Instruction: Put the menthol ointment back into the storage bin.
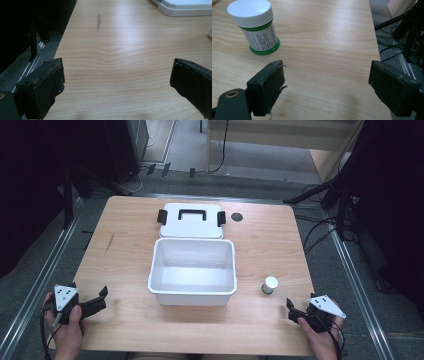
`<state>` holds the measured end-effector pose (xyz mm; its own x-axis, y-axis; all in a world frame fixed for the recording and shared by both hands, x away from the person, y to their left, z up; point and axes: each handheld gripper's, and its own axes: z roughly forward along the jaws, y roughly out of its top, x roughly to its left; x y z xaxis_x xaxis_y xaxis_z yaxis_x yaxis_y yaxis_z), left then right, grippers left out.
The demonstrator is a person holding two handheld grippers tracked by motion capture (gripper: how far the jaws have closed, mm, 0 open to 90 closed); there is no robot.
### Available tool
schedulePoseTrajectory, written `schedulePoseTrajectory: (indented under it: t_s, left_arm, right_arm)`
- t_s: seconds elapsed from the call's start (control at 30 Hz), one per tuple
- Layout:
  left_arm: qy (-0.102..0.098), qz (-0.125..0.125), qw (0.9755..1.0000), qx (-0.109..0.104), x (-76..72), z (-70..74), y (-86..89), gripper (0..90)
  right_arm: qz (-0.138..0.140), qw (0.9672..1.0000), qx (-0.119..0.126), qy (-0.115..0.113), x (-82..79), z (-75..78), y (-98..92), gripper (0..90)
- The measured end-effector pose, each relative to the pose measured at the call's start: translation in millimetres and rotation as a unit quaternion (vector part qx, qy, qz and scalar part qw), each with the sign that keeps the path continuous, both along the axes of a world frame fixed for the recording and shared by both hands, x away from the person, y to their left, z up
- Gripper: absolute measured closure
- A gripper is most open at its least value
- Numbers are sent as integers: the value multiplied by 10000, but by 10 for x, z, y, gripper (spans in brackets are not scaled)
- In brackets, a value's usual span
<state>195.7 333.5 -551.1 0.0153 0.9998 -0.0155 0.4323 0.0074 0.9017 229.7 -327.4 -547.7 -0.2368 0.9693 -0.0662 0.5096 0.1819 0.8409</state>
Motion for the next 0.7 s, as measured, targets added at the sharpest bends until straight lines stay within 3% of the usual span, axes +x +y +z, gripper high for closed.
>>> schedulePoseTrajectory:
  t_s: [0.2,0.43,0.57,0.7]
  left_arm:
    - [25,-11,9999,-116,-3,-1,21,2]
    - [40,-55,9999,-84,0,-1,11,2]
    - [40,-8,9999,-114,-5,0,17,1]
    - [57,7,9999,-99,-4,-1,12,1]
  right_arm:
    - [-58,9992,310,238,29,2,-62,139]
    - [250,9979,14,599,50,93,1,139]
    - [448,9939,-174,994,86,212,74,139]
    - [743,9858,-528,1411,145,371,177,139]
